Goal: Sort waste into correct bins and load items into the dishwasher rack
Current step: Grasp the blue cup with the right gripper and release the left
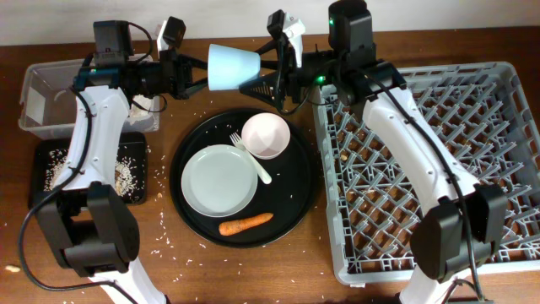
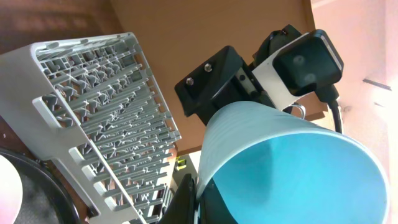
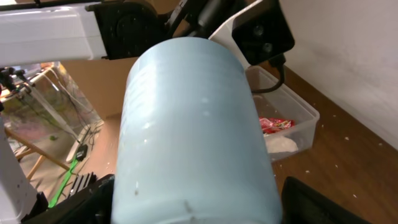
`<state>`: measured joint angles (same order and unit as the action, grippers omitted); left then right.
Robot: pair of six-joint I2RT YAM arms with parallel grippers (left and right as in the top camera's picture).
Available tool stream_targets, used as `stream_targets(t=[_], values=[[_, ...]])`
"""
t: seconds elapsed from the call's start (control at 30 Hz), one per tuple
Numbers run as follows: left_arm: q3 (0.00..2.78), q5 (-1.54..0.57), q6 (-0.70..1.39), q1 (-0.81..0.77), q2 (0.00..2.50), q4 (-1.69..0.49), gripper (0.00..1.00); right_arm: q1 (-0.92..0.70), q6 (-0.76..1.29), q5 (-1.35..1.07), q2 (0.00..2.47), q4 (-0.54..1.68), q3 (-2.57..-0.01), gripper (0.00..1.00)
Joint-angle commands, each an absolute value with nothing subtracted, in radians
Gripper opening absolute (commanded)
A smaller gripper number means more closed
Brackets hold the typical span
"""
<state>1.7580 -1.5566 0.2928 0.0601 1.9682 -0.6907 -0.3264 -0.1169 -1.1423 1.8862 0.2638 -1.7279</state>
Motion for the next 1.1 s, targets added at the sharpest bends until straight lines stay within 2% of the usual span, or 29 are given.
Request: stream_targets(t=[0.0, 0.23, 0.3, 0.4, 0.47, 0.57, 0.6, 0.67, 0.93, 1.07], values=[[1.770, -1.574, 0.299, 0.060, 1.963, -0.687, 0.00, -0.341, -0.126, -1.197, 1.892, 0.245, -1.737, 0.81], [1.770, -1.574, 0.298, 0.044, 1.964, -0.680, 0.00, -0.347, -0.123, -1.246, 1.892, 0.201, -1.737, 0.74], [1.770, -1.574, 0.298, 0.040, 1.963, -0.680, 0.00, -0.353, -0.123, -1.245, 1.892, 0.201, -1.737, 0.64], [1.770, -1.574, 0.298, 0.037, 1.964, -0.681, 0.01, -0.352, -0.123, -1.245, 1.892, 0.201, -1.737, 0.54], [1.770, -1.574, 0.298, 0.037, 1.964, -0.681, 0.01, -0.351, -0.123, -1.245, 1.892, 0.200, -1.737, 0.53], [1.770, -1.574, 0.299, 0.037, 1.964, -0.681, 0.14, -0.339, -0.123, -1.242, 1.892, 0.198, -1.737, 0.53], [1.770, -1.574, 0.299, 0.037, 1.964, -0.681, 0.30, -0.321, -0.115, -1.242, 1.892, 0.198, -1.737, 0.53], [1.770, -1.574, 0.299, 0.037, 1.963, -0.681, 0.40, -0.288, -0.115, -1.242, 1.892, 0.211, -1.737, 0.53], [1.770, -1.554, 0.298, 0.037, 1.964, -0.681, 0.44, -0.109, -0.115, -1.052, 1.891, 0.415, -1.737, 0.53], [1.770, -1.360, 0.298, 0.037, 1.964, -0.681, 0.44, -0.056, -0.116, -0.849, 1.855, 0.664, -1.737, 0.53]])
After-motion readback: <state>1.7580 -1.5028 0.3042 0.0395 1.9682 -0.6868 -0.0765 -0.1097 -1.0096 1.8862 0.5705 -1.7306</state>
